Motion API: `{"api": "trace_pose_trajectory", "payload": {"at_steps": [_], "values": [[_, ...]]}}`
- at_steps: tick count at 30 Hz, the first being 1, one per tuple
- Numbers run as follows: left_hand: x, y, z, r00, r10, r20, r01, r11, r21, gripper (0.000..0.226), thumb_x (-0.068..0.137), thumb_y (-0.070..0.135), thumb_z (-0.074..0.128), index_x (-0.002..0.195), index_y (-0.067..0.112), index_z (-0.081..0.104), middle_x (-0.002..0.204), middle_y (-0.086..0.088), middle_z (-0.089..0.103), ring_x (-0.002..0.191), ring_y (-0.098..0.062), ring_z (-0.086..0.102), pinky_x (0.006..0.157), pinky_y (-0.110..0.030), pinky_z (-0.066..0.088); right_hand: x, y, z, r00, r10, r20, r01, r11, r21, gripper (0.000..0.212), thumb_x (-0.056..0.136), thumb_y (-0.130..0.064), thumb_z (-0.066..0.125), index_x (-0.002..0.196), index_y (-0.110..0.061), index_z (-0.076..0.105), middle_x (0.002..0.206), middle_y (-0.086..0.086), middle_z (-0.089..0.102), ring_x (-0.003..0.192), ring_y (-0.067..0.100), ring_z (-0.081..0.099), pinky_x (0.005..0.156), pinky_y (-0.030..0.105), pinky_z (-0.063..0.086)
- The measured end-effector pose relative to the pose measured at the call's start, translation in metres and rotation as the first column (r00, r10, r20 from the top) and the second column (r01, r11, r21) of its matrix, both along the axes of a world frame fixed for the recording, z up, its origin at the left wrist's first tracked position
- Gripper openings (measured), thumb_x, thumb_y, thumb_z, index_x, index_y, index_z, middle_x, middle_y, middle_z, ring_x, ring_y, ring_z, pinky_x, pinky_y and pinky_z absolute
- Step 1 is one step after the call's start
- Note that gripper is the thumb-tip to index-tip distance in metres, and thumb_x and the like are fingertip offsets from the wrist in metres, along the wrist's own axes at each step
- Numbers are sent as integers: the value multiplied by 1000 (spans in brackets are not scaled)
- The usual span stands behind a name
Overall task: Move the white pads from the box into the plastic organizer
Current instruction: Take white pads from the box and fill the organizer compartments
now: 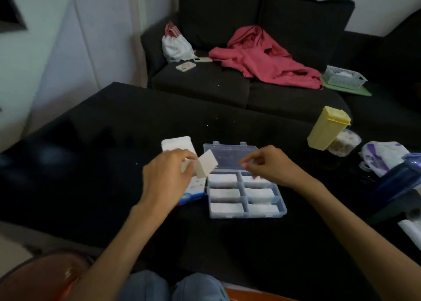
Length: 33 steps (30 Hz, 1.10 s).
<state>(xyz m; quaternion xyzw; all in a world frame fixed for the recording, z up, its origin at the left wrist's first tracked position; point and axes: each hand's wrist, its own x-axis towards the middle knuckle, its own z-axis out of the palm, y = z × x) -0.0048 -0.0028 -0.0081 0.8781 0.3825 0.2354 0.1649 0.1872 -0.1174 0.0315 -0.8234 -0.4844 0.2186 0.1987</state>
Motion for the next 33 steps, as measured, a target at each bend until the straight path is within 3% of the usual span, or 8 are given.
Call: {"api": "trace_pose_trajectory", "payload": {"at_steps": [3,5,8,12,17,24,29,33], "values": [[-28,38,-12,989,126,-84,-120,990,69,30,87,33,62,117,33,61,126,8,57,118,-12,47,92,-30,40,-40,42,-6,982,165,88,-177,974,140,20,89,-18,60,107,-19,68,98,-2,69,84,4,63,82,23,53],[-32,49,-23,990,103,-98,-111,991,-79,37,86,31,64,123,31,59,133,7,53,123,-16,44,96,-34,40,-57,65,-16,949,258,184,-281,953,112,21,90,-19,58,109,-19,69,104,-1,69,89,7,62,84,24,51],[-34,46,-37,994,91,60,-58,912,-407,52,84,23,65,133,29,47,129,7,55,118,-16,51,89,-31,43,-63,81,-37,918,313,245,-310,949,-53,23,91,-23,57,108,-16,70,110,5,68,95,17,63,86,30,52],[-39,38,-49,981,125,151,-11,805,-593,67,78,26,72,137,25,41,117,7,59,110,-14,56,93,-37,47,-63,58,-50,902,336,271,-324,942,-88,20,86,-27,64,105,-25,72,111,-3,67,96,12,60,80,15,43],[-38,26,-51,999,20,39,5,845,-535,40,90,52,51,123,30,59,111,6,64,98,-14,60,84,-36,51,-66,27,-63,872,329,363,-357,934,11,22,86,-27,65,107,-30,70,109,-7,66,96,7,56,79,12,37],[-42,23,-29,971,83,223,-38,979,-199,33,94,35,53,126,29,60,110,3,68,97,-14,62,70,-18,38,-69,33,-74,860,314,403,-407,897,170,18,87,-18,64,102,-22,72,105,-3,69,99,11,60,83,17,42],[-45,32,-49,975,181,128,-136,945,-298,34,94,41,51,126,31,59,110,1,68,98,-19,62,59,-20,35,-76,49,-83,881,286,376,-374,909,183,24,90,-11,57,110,-16,69,115,4,66,108,17,58,92,28,46],[-41,39,-61,971,210,114,-183,960,-212,41,86,55,54,107,23,69,101,7,62,82,-7,57,57,-20,35,-79,56,-91,894,304,329,-358,926,118,26,93,-16,54,115,-16,66,120,3,64,112,17,55,98,32,46]]}}
